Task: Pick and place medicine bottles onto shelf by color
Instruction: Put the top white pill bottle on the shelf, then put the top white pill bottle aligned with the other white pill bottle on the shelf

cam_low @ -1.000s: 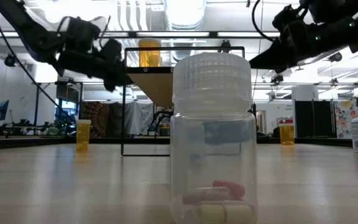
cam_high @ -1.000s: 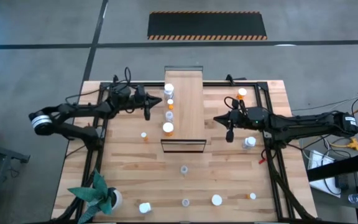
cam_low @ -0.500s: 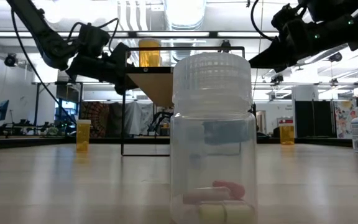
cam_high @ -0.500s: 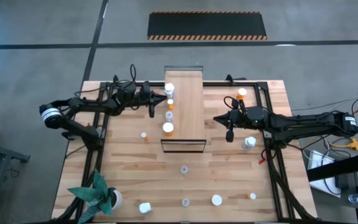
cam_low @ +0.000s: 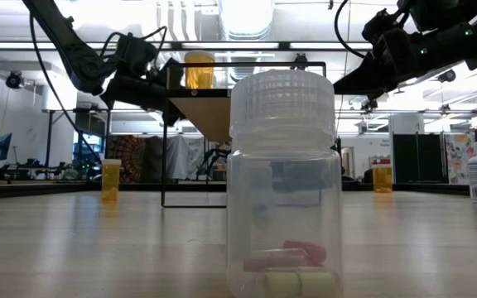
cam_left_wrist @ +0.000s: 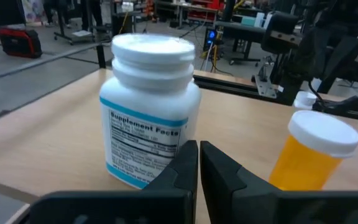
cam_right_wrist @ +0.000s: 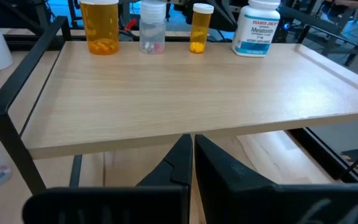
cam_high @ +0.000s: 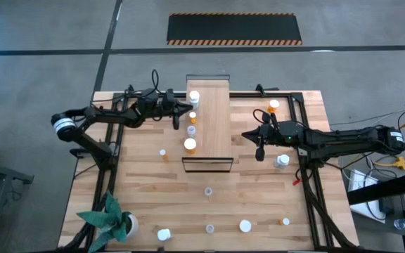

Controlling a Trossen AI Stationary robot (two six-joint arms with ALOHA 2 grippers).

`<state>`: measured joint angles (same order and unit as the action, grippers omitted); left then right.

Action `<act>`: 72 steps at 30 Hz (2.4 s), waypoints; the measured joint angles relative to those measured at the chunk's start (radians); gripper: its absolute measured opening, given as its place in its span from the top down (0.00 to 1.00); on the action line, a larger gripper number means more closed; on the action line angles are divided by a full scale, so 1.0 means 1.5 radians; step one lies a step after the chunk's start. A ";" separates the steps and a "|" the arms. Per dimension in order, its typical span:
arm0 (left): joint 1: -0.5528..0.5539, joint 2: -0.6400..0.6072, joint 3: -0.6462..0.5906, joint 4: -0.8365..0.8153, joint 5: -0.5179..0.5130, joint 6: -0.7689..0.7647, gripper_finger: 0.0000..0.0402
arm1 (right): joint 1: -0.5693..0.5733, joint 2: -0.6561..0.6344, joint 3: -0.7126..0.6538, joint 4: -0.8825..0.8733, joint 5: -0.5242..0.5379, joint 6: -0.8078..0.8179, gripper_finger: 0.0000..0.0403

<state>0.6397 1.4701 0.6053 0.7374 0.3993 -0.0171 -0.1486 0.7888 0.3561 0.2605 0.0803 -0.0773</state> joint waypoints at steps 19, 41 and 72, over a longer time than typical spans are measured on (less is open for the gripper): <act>0.026 -0.138 -0.098 0.015 0.062 0.043 1.00 | 0.000 -0.001 0.070 -0.122 0.025 0.024 0.97; -0.005 -0.260 -0.304 0.271 0.066 0.015 1.00 | 0.040 0.000 0.308 -0.810 0.070 0.478 0.49; -0.021 -0.249 -0.333 0.318 0.066 0.017 1.00 | 0.207 0.130 0.326 -1.080 -0.024 0.377 0.28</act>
<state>0.6075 1.0973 0.1062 1.2144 0.4980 0.0082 0.1618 0.9842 0.8455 -1.3594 0.0443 0.4885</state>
